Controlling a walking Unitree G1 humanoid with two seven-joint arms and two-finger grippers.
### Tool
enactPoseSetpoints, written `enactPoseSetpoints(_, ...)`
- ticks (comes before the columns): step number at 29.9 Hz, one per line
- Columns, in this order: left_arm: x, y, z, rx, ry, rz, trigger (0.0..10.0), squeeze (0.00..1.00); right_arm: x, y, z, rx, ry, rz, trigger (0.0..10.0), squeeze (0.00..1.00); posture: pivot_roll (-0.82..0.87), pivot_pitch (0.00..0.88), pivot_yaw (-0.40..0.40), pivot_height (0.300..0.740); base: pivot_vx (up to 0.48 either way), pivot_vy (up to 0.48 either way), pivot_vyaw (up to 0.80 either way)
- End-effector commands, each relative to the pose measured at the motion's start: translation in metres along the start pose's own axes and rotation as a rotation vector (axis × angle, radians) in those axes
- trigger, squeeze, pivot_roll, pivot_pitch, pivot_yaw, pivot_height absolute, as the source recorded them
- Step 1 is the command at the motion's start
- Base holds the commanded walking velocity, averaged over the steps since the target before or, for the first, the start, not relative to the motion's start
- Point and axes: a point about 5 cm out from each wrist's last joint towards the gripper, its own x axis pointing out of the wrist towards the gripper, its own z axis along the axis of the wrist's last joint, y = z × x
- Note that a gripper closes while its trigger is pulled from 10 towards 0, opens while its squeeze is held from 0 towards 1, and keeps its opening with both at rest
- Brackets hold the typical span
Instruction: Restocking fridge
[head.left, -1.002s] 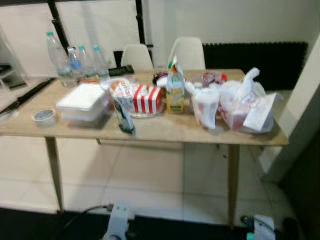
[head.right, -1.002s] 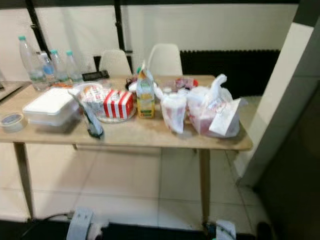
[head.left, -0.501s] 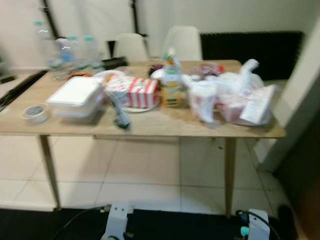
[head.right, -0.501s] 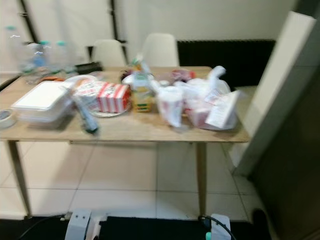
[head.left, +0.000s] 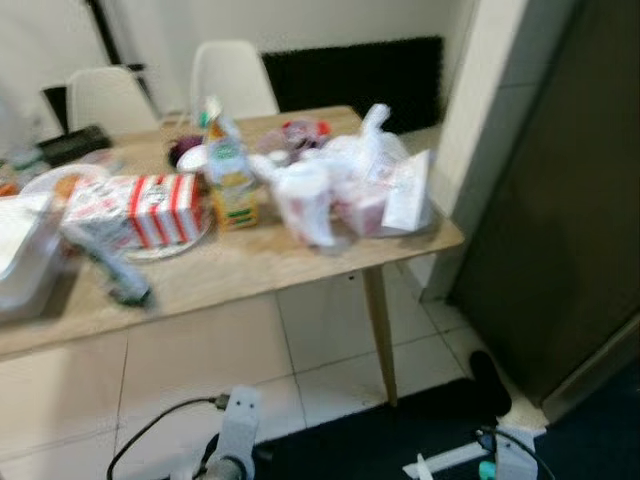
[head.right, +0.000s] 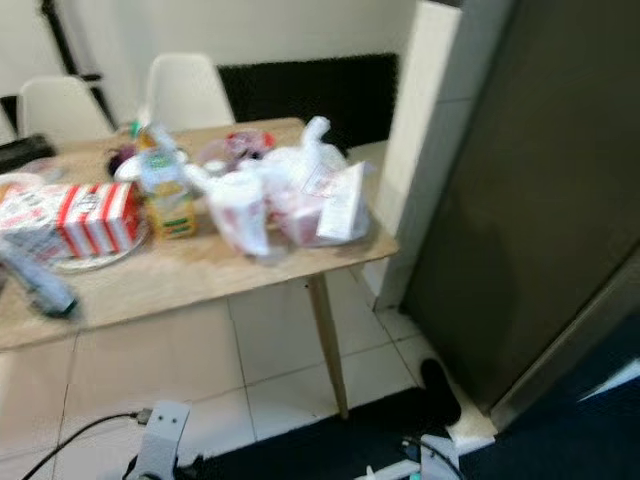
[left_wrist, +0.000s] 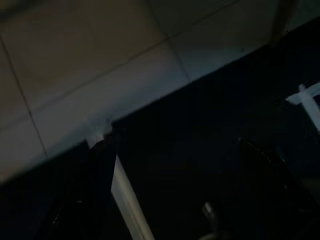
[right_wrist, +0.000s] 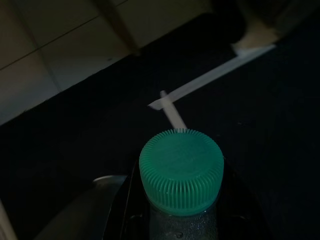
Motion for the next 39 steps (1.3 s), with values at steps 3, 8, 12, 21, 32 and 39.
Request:
enactPoseSetpoints(3, 0.0, -0.003, -0.001, 0.009, 0.004, -0.011, 10.0, 0.0, -0.001, -0.003, -0.004, 0.023, 0.006, -0.017, 10.0, 0.0, -0.06, 0.029, 0.018, 0.74, 0.0, 0.0, -0.8)
enactPoseSetpoints(8, 0.002, 0.0, 0.008, 0.002, -0.02, 0.001, 10.0, 0.0, 0.0, -0.001, 0.002, 0.033, -0.009, -0.006, 10.0, 0.0, -0.06, 0.019, 0.024, 0.74, 0.0, 0.0, -0.8)
enactPoseSetpoints(12, 0.004, 0.004, 0.015, -0.017, -0.031, 0.013, 10.0, 0.0, 0.001, 0.005, 0.008, 0.033, -0.023, 0.011, 10.0, 0.0, -0.06, 0.0, 0.021, 0.74, 0.0, 0.0, -0.8)
enactPoseSetpoints(21, 0.005, 0.006, 0.02, -0.035, -0.04, 0.035, 10.0, 0.0, 0.002, 0.006, 0.014, -0.004, -0.028, 0.025, 10.0, 0.0, -0.03, 0.0, -0.004, 0.74, 0.0, 0.0, -0.8)
enactPoseSetpoints(32, 0.007, 0.003, 0.024, 0.088, -0.032, -0.003, 10.0, 0.0, 0.0, -0.02, 0.024, 0.03, -0.079, -0.038, 10.0, 0.0, -0.08, 0.0, 0.049, 0.74, 0.0, 0.0, -0.56)
enactPoseSetpoints(39, 0.006, 0.001, 0.025, 0.048, -0.061, -0.019, 10.0, 0.0, 0.0, -0.018, 0.023, 0.033, -0.096, -0.015, 10.0, 0.0, -0.07, 0.0, 0.041, 0.74, 0.0, 0.0, 0.0)
